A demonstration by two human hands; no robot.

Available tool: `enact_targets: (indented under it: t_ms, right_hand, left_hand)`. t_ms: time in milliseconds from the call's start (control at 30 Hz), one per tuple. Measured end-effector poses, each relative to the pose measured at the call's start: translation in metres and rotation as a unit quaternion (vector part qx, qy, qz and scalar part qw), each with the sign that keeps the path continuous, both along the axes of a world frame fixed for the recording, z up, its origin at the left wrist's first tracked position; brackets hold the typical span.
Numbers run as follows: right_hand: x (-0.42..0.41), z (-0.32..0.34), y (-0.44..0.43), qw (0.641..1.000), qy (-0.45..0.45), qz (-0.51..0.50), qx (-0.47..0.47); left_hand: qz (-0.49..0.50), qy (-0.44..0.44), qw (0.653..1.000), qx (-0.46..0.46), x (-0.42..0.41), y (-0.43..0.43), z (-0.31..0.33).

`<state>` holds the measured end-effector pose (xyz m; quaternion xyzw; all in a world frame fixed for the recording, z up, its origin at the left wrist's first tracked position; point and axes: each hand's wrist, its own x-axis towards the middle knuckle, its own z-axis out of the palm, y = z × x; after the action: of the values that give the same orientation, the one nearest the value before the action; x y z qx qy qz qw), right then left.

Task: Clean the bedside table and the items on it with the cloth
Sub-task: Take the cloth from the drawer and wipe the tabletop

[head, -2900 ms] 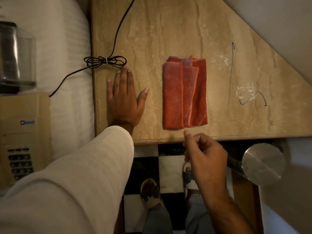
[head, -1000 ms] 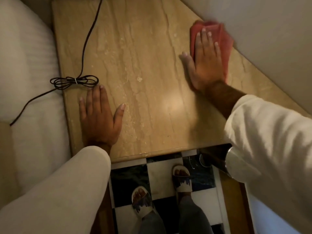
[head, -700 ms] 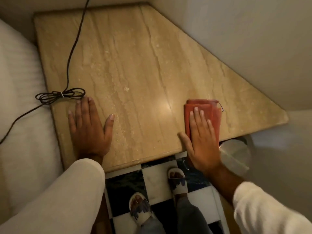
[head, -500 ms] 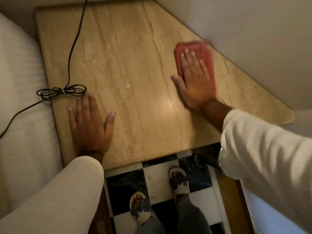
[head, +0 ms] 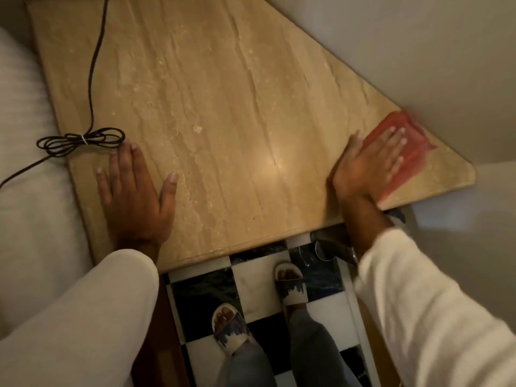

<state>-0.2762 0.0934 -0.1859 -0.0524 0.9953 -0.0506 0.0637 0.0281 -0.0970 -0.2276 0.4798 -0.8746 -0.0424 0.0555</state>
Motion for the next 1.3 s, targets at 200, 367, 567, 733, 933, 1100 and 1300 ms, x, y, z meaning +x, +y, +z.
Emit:
enact_targets:
  t_ms: [200, 367, 567, 733, 933, 1100, 1300]
  right_hand:
    - [0.096, -0.009, -0.031, 0.936, -0.01, 0.351, -0.019]
    - [0.014, -0.004, 0.062, 0.937, -0.004, 0.35, 0.015]
    - [0.01, 0.001, 0.052, 0.995, 0.005, 0.102, 0.008]
    - [0.041, -0.003, 0.06, 0.862, -0.043, 0.504, 0.025]
    - [-0.043, 0.005, 0.052, 0.988, 0.003, 0.155, -0.003]
    - [0.088, -0.007, 0.059, 0.921, -0.02, 0.389, -0.002]
    - [-0.03, -0.008, 0.065, 0.923, -0.017, 0.384, -0.024]
  left_hand:
    - [-0.001, -0.003, 1.0, -0.002, 0.002, -0.002, -0.002]
    - [0.002, 0.008, 1.0, 0.006, -0.001, -0.002, -0.002]
    - [0.001, 0.007, 1.0, -0.001, 0.0, -0.002, -0.003]
    - [0.001, 0.009, 1.0, 0.001, 0.001, -0.001, -0.001]
    - [0.0, 0.011, 1.0, 0.005, -0.001, -0.001, 0.0]
    - [-0.002, 0.016, 1.0, 0.003, 0.0, 0.001, 0.001]
    - [-0.003, 0.023, 1.0, -0.003, -0.003, -0.001, 0.001]
